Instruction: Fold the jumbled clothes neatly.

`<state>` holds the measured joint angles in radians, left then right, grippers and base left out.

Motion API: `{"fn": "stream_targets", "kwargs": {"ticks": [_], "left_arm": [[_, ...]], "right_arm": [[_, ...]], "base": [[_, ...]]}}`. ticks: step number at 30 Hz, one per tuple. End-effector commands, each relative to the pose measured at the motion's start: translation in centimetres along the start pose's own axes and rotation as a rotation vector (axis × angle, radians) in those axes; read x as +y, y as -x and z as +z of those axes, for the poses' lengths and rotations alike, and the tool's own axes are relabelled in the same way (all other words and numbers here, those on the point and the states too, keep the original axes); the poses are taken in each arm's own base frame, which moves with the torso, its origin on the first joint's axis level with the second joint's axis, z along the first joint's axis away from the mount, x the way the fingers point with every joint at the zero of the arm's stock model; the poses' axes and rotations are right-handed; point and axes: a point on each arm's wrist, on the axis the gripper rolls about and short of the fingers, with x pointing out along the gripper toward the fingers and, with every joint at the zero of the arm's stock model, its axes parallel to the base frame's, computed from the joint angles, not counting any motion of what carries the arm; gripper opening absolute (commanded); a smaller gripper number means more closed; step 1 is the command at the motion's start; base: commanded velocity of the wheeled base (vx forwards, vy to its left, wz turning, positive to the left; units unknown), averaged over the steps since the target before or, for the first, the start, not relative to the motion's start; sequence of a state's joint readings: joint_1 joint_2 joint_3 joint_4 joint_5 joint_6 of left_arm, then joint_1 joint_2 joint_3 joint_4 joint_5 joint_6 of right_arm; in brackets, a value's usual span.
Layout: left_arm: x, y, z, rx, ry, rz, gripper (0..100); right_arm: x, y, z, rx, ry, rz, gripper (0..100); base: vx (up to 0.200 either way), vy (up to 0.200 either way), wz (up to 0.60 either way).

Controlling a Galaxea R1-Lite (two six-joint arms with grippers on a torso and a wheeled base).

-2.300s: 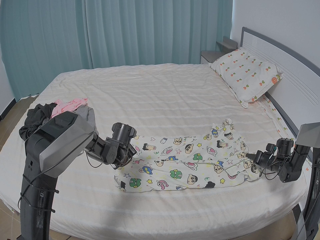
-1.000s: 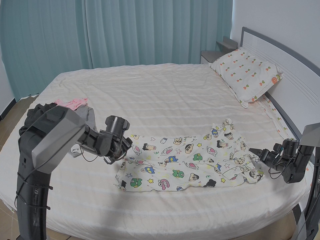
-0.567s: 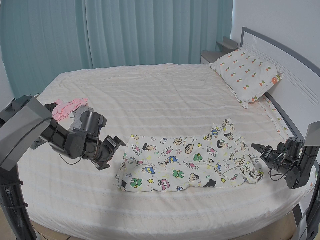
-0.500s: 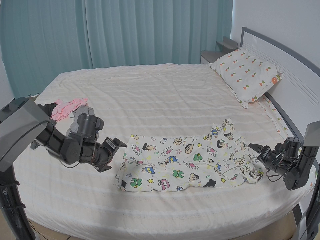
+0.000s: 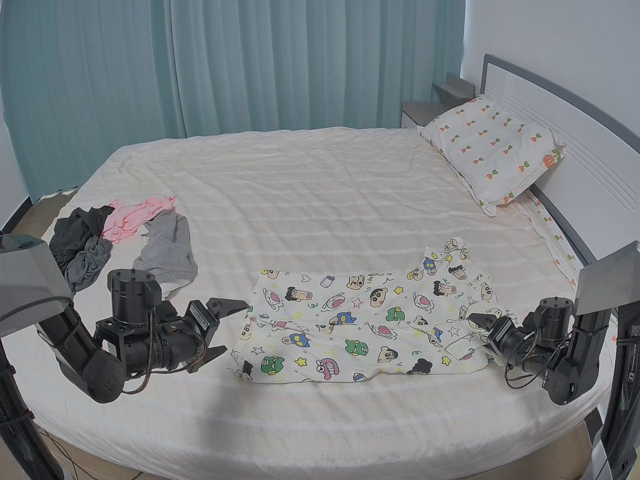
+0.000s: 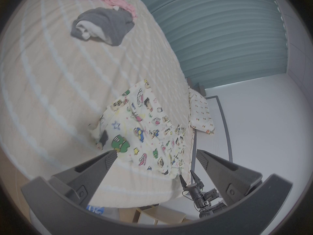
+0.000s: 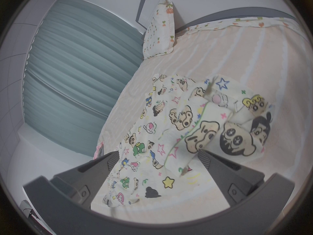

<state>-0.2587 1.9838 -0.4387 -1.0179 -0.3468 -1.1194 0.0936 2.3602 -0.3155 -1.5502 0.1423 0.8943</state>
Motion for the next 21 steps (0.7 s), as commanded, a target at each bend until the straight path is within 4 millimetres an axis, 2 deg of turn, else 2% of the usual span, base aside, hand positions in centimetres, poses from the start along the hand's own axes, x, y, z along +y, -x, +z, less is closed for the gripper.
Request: {"fn": "stream_targets", "kwargs": {"ticks": [1,12,21], "left_arm": [[1.3,-0.2,-0.5,0.022,0.02,0.044,100],[1.5,-0.3,-0.6,0.028,0.023,0.053,100],[1.6,-0.4,-0.6,0.028,0.021,0.056,100]], "right_arm": [[-1.5,-0.9,-1.3,0.038,-0.007,-0.053,100],[-2.3,-1.6,-0.8,0.015,-0.02,-0.065,100],[-0.4,-2.2,-0.5,-0.018,-0.044,-0.001,100]], "base": [[0.0,0.0,0.0],[0.0,0.0,0.0],[0.0,0.0,0.0]]}}
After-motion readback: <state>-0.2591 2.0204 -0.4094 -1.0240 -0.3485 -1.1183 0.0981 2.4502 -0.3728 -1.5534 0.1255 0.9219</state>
